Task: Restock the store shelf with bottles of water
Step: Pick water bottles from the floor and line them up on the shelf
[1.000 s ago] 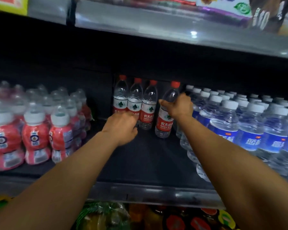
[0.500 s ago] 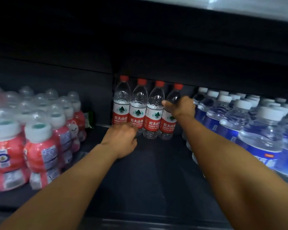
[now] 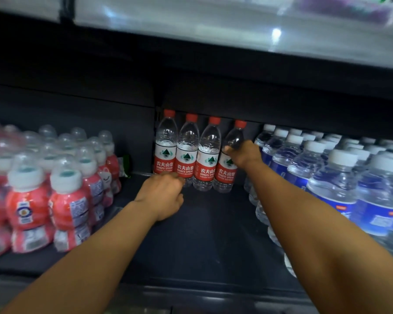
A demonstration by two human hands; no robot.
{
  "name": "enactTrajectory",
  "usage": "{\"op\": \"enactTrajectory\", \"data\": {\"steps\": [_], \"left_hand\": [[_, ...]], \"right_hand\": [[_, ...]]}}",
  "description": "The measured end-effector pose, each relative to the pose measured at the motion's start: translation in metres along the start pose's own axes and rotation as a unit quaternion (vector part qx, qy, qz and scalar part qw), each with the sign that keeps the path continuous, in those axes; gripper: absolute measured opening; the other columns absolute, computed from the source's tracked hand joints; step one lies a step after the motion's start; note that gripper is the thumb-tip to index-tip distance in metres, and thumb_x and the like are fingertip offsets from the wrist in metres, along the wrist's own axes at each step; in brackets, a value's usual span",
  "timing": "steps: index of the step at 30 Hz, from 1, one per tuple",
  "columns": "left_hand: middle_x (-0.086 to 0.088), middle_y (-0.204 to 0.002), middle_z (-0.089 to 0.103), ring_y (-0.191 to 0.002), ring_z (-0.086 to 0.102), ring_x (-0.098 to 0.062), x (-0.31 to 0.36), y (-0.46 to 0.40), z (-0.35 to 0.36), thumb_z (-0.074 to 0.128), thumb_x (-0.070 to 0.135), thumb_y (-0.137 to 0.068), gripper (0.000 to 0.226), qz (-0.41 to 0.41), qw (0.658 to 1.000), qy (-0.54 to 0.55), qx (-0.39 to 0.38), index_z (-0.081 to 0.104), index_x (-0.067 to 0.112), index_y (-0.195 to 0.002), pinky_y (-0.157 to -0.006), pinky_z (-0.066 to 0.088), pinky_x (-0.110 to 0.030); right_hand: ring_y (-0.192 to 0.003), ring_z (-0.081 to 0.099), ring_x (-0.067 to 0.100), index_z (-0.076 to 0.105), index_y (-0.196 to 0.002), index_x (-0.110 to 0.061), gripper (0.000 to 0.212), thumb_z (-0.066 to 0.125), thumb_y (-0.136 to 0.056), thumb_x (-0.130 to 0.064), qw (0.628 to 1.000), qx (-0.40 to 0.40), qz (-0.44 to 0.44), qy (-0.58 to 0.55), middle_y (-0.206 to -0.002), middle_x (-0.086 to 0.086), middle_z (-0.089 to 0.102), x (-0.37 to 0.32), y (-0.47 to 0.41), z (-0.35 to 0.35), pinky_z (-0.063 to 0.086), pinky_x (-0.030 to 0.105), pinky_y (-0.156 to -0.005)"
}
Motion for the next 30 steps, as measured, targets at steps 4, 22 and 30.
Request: {"op": "enactTrajectory", "data": {"steps": [4, 22, 30], "left_hand": [[-0.002, -0.127, 0.053, -0.118, 0.049, -0.021, -0.001, 0.014, -0.013, 0.050, 0.032, -0.093, 0.039, -0.006, 1.000, -0.006, -0.007, 0.052, 0.017, -0.128, -0.094, 0.046, -0.036], [-0.007, -0.122, 0.055, -0.116, 0.050, -0.026, 0.083, 0.173, -0.098, 0.050, 0.031, -0.093, 0.035, 0.016, 0.999, -0.041, -0.005, 0.054, 0.012, -0.122, -0.092, 0.043, -0.038], [-0.009, -0.122, 0.056, -0.115, 0.051, -0.029, 0.123, 0.291, -0.073, 0.050, 0.030, -0.090, 0.033, 0.021, 0.998, 0.003, -0.062, 0.056, 0.013, -0.118, -0.091, 0.047, -0.039]], "right_hand": [[-0.105, 0.062, 0.028, 0.062, -0.115, -0.010, 0.036, 0.060, -0.092, -0.037, 0.999, -0.034, -0.026, 0.029, -0.118, 0.012, 0.065, -0.003, 0.018, -0.007, 0.052, 0.036, -0.086], [-0.119, 0.046, 0.030, 0.043, -0.135, -0.011, 0.045, 0.050, -0.094, -0.027, 0.919, -0.098, -0.312, 0.219, -0.131, 0.011, 0.051, -0.020, 0.329, -0.059, 0.041, 0.039, -0.092], [-0.108, 0.050, 0.032, 0.052, -0.120, -0.007, 0.037, 0.053, -0.086, -0.022, 0.919, -0.104, -0.329, 0.191, -0.117, 0.013, 0.058, 0.033, 0.465, -0.051, 0.038, 0.041, -0.091]]}}
Point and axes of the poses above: each hand's wrist, its own y-axis away from the middle knuckle, its own z-axis out of the palm, x = y × z, the point moved 4 cm from there along -y, towards the middle knuckle
